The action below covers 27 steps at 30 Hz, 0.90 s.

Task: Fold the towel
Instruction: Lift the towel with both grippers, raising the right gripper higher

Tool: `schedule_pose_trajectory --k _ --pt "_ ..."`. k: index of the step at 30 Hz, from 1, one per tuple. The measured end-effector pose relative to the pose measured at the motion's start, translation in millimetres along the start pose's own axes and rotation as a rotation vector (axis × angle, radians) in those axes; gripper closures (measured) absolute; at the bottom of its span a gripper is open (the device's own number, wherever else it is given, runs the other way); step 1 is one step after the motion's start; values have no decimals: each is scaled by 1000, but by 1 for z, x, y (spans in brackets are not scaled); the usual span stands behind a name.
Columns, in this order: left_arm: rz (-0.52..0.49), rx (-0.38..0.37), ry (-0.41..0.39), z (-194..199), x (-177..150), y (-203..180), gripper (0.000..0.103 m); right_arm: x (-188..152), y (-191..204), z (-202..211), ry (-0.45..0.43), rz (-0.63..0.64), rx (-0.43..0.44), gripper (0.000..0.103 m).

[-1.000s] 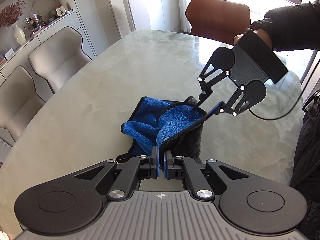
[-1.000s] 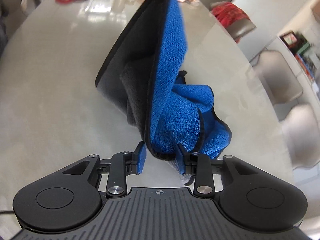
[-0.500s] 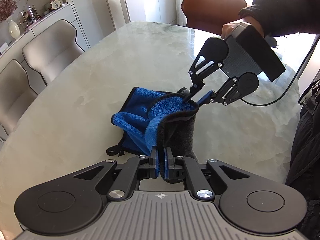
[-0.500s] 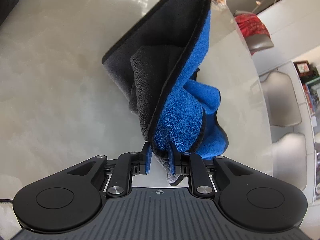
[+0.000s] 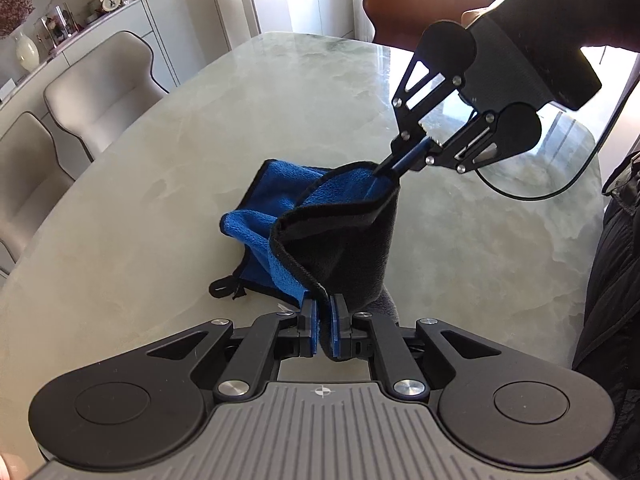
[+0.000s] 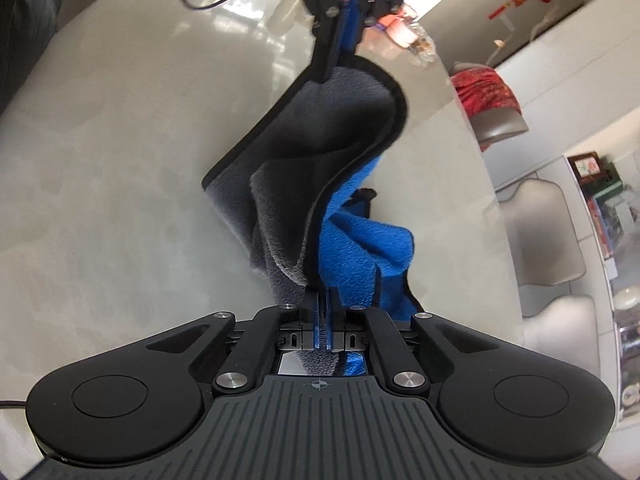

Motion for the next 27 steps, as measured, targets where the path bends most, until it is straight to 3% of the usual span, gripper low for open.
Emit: schedule_pose_trajectory --k 10,16,19,24,27 --pt "-24 166 -110 55 19 15 98 14 -63 78 -65 -242 -232 100" --pt "-66 289 -224 105 51 28 99 23 -79 123 -60 -262 -379 100" --pt "-76 285 -273 119 65 27 99 29 -82 143 -59 -263 -429 100" --pt "-47 197 -323 100 77 5 95 34 -80 166 -63 -249 -479 100" --pt "-16 145 -343 79 84 -6 83 36 -73 169 -63 -231 -478 100"
Point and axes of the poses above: each gripper's, at about its wrist camera, not at the fingertips, and z roughly against the way its jaws point, y to its left, x to its top, the point moved 6 cm from there along -z, roughly the way its jaws point, and after that the axes turned 10 degrees about x, right-handed, at the moved point
